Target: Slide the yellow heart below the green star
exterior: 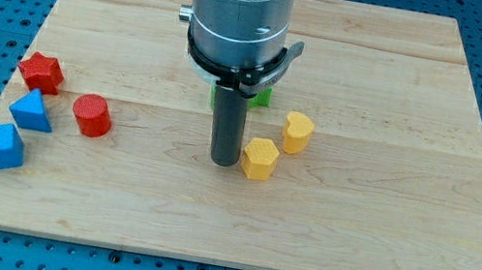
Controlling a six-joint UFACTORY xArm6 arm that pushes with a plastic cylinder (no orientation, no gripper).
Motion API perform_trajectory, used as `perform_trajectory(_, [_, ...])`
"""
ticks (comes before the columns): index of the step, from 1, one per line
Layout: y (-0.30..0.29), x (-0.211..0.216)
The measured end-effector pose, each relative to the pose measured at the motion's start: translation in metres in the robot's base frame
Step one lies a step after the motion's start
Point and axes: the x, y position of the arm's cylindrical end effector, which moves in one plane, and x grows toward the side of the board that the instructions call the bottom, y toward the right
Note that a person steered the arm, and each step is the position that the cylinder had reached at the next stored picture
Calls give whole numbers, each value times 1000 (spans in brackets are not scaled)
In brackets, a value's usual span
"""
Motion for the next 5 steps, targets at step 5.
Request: perform_trajectory(5, [44, 13])
